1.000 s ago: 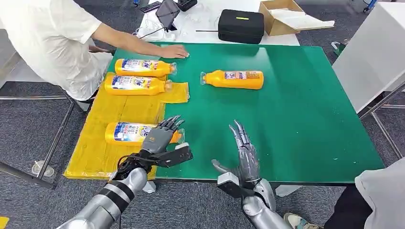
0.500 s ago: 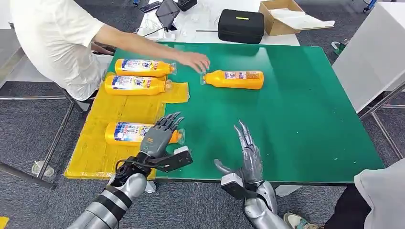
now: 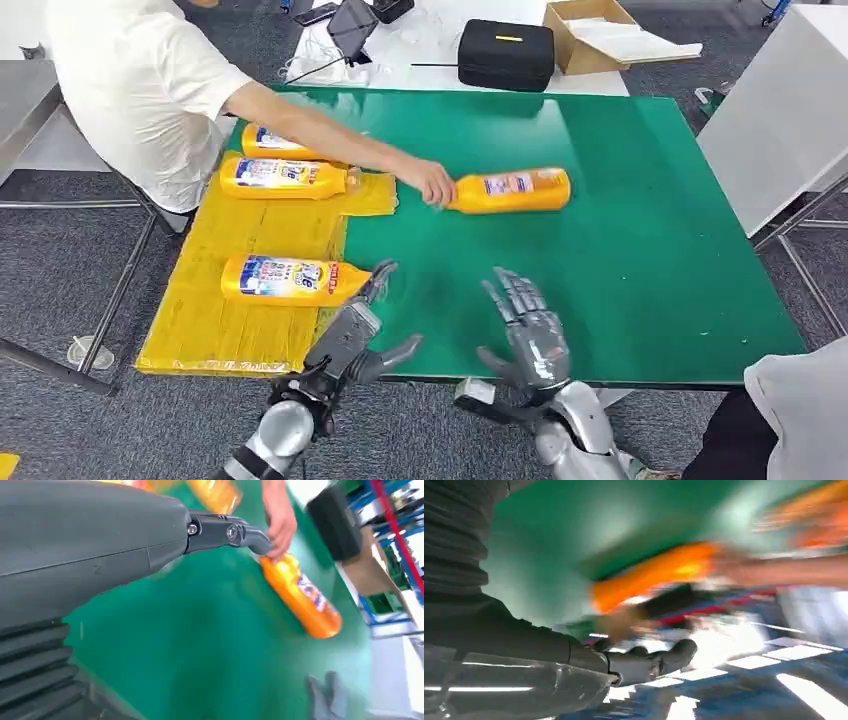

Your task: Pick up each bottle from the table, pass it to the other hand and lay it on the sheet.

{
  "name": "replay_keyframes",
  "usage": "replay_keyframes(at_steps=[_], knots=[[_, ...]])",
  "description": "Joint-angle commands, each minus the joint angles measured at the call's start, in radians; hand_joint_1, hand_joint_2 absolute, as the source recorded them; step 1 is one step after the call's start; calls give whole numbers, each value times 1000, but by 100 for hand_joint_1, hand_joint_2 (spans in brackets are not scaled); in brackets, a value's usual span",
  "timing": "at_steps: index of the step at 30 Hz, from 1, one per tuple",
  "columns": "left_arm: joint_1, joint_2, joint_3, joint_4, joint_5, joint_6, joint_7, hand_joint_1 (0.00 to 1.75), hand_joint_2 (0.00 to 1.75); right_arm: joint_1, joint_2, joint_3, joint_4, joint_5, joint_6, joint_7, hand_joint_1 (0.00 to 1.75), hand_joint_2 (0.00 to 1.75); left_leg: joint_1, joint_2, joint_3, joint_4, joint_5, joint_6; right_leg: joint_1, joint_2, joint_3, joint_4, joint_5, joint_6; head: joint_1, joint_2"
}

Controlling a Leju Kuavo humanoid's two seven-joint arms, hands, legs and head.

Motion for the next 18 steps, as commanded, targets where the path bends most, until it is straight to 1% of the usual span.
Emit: replay_keyframes(at_steps=[1, 2, 4, 5, 9, 11, 14, 16, 17, 18], knots=[[37, 9, -17, -109, 88, 58, 3, 0, 175, -68, -95, -43, 200, 54, 4, 135, 0, 175, 1, 0, 4, 0, -1, 0, 1, 1, 4, -1, -1, -2, 0, 0], [31, 6, -16, -106, 89, 73, 0, 0, 175, -83, -104, -33, 218, 60, 8, 147, 0, 175, 1, 1, 5, 1, -2, 0, 1, 2, 6, 0, -1, -2, 0, 0], [22, 5, -20, -98, 93, 83, -1, 0, 175, -107, -122, -19, 250, 78, 8, 173, 0, 175, 0, 1, 2, 0, -1, 0, 1, 2, 2, 0, 0, -1, 0, 0], [23, 5, -23, -96, 96, 86, 0, 0, 175, -116, -132, -14, 257, 85, 12, 189, 0, 175, 1, 2, 4, 0, -2, -1, 1, 3, 4, 0, -1, -2, -1, 0], [26, 6, -25, -95, 97, 87, -1, 0, 175, -119, -137, -14, 255, 84, 17, 190, 0, 175, 0, 1, 2, 0, 0, 0, 1, 1, 2, 0, 0, -1, -1, 0], [30, 9, -33, -95, 97, 89, -3, 0, 175, -123, -151, 4, 242, 114, 20, 230, 0, 175, 1, 1, 3, 0, 0, 0, 1, 1, 3, 0, 0, -1, 0, 0], [30, 7, -41, -92, 86, 108, -13, 0, 175, -146, -172, 25, 242, 143, 47, 259, 0, 175, 1, 2, 5, 0, -2, 0, 1, 3, 5, 0, -1, -1, 0, 0], [24, 2, -46, -87, 85, 112, -15, 0, 175, -172, -183, 36, 253, 153, 68, 265, 0, 175, 0, 1, 2, 0, 0, 0, 0, 2, 2, 0, 0, 0, 0, 0], [19, 1, -48, -83, 85, 112, -16, 0, 175, -193, -184, 41, 271, 153, 76, 262, 0, 175, 1, 3, 6, 2, -3, 0, 1, 4, 6, 1, -1, -2, -1, 0], [12, -2, -53, -76, 88, 113, -19, 0, 175, -232, -186, 51, 314, 159, 83, 260, 0, 175, 0, 2, 3, 0, 0, 0, 0, 2, 3, 0, 0, -1, 0, 0]])
